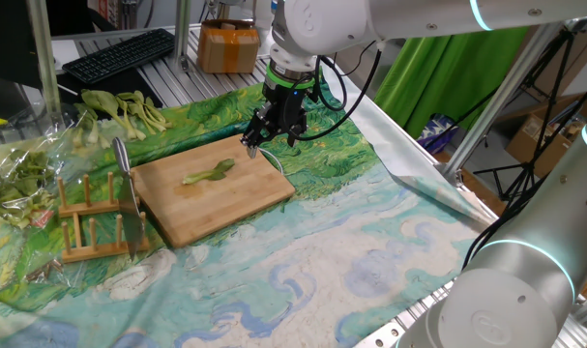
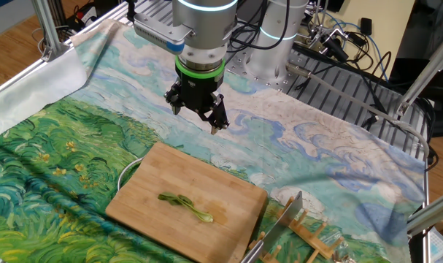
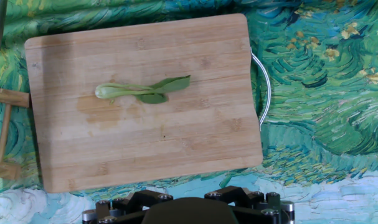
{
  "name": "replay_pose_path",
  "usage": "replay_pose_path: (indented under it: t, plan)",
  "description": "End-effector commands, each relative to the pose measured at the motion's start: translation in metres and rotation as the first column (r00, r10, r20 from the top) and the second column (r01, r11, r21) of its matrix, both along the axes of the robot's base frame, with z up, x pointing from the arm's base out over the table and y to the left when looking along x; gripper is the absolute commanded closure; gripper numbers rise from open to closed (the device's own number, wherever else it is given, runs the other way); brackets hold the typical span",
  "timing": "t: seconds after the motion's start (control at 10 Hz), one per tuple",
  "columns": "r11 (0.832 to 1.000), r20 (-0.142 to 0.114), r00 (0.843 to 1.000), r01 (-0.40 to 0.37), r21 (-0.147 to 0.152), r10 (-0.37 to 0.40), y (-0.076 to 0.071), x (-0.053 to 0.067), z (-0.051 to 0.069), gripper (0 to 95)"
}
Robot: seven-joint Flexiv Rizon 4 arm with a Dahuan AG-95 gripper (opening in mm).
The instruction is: Chop the pakchoi
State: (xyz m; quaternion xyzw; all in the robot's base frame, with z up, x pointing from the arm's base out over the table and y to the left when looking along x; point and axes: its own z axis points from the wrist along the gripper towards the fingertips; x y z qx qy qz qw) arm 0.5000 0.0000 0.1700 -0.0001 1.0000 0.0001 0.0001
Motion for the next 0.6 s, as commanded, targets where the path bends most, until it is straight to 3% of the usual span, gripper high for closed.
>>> replay_pose_path:
  t: [0.1,0.2,0.6]
  plan:
    - [1.0,0.0,1.0,0.0,0.0,0.0,0.0,0.0,0.0,0.0]
    - [0.991,-0.014,0.991,0.131,0.017,-0.131,0.0004,-0.0003,0.0002,95.0]
    - [0.991,-0.017,0.991,0.136,0.016,-0.136,0.0026,-0.0016,0.001,95.0]
